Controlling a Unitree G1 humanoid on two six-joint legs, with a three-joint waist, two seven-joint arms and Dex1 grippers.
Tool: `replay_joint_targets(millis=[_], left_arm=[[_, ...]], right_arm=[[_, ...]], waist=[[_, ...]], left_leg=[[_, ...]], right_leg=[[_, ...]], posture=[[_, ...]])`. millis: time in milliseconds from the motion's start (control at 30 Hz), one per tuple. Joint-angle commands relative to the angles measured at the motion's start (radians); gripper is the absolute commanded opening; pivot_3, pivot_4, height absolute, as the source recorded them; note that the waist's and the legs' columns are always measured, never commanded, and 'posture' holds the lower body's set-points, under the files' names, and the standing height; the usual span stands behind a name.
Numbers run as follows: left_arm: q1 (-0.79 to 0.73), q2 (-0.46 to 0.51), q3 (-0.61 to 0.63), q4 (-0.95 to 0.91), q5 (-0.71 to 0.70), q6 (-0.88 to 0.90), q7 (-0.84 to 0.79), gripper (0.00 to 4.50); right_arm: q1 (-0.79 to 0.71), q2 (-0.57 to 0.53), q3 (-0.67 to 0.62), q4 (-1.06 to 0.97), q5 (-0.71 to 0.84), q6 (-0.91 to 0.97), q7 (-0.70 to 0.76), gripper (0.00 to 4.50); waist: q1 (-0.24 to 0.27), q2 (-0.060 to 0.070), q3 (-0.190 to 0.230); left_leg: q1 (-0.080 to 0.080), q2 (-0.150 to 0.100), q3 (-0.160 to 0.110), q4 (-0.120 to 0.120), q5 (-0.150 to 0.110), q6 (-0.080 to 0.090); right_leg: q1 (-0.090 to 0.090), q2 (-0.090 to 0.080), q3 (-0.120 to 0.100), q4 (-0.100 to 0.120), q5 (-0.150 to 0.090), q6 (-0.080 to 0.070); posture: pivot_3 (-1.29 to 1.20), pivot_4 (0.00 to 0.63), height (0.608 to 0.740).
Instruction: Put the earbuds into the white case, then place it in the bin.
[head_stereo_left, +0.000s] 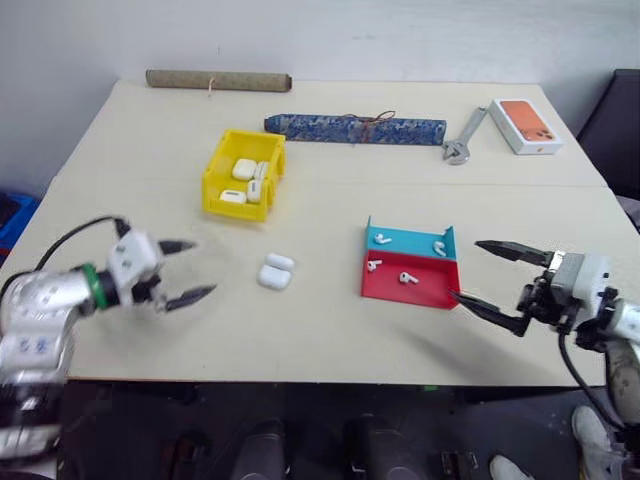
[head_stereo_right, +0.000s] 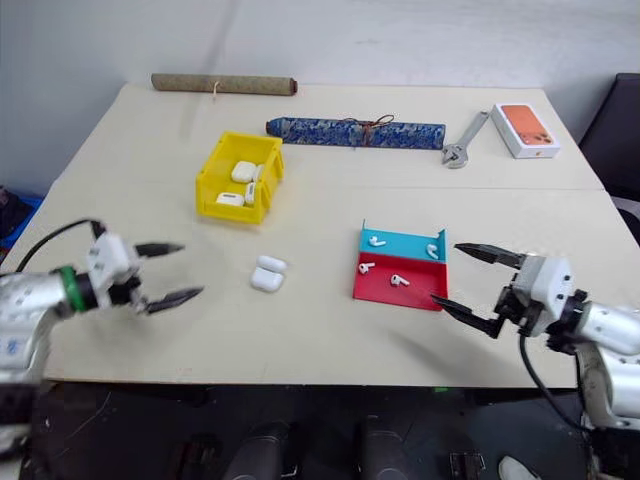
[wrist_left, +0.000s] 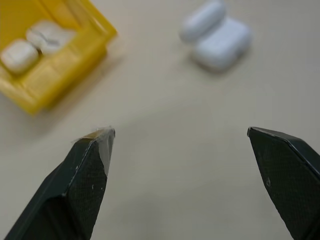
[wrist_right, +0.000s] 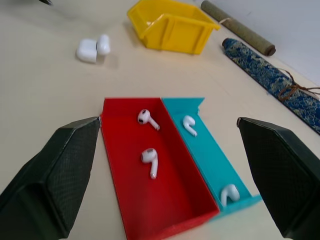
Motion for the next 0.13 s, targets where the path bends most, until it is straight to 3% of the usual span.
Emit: replay_joint_targets(millis=[33,133], left_arm=[[0.122,-0.008,0.123,-0.082,-0.023,-0.068,0.018,4.49],[0.175,-0.023,0.155,-0.1,-0.029,-0.059,0.053,4.49]], right_arm=[[-0.036,-0.054,-0.024,0.112,-0.02,-0.1,0.092,4.5],[-0.044,-0.076,-0.018,0.172,-0.036,-0.141,0.123,4.5]], waist=[[0.005,0.0,0.0],[0.01,0.0,0.0]], left_leg=[[0.0,-0.001,0.0,-0.001,0.0,0.001],[0.001,-0.003,-0.001,-0.002,0.0,0.001]], right_leg=[[0.001,-0.001,-0.001,0.0,0.0,0.0],[0.001,-0.004,-0.002,-0.001,0.0,-0.001]], posture=[[0.0,0.15,0.74],[0.0,0.15,0.74]])
